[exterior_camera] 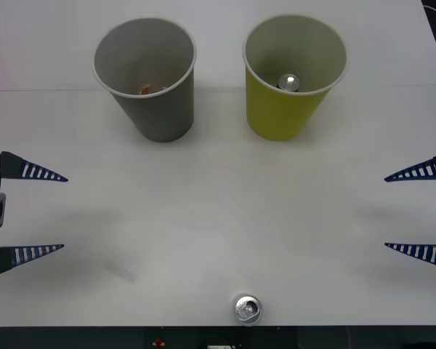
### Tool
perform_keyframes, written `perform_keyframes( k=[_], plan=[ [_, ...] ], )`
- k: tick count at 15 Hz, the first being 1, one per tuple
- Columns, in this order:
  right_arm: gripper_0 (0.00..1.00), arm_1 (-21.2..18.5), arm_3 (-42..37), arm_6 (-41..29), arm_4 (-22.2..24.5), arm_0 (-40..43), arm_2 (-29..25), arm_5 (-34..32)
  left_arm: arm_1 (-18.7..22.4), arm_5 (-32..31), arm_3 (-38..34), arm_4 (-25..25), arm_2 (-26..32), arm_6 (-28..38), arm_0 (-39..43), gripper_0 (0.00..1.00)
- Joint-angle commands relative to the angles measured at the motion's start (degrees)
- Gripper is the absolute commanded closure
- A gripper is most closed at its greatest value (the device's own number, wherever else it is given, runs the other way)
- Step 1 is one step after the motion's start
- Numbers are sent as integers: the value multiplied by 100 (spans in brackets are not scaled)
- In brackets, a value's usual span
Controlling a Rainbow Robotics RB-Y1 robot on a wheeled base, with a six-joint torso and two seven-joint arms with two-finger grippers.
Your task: Put the can into the green bin and the plastic bottle into the gray bin
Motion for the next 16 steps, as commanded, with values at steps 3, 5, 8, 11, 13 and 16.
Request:
perform_keyframes(
  k=[3, 5, 8, 11, 13, 16],
  plan=[
    [0, 84, 30, 25, -100, -50, -38, 31, 0, 0, 0, 0, 0, 0, 0, 0],
    [0, 75, 39, 87, -188, -85, -73, 31, 0, 0, 0, 0, 0, 0, 0, 0],
    [0, 75, 127, 210, -188, -147, 67, 31, 0, 0, 0, 0, 0, 0, 0, 0],
    [0, 75, 426, 386, -205, -524, 516, -180, 0, 0, 0, 0, 0, 0, 0, 0],
    [0, 75, 733, 535, -302, -788, 885, -285, 0, 0, 0, 0, 0, 0, 0, 0],
    [0, 84, 1393, 1282, -688, -1263, 1605, -294, 0, 0, 0, 0, 0, 0, 0, 0]
  ],
)
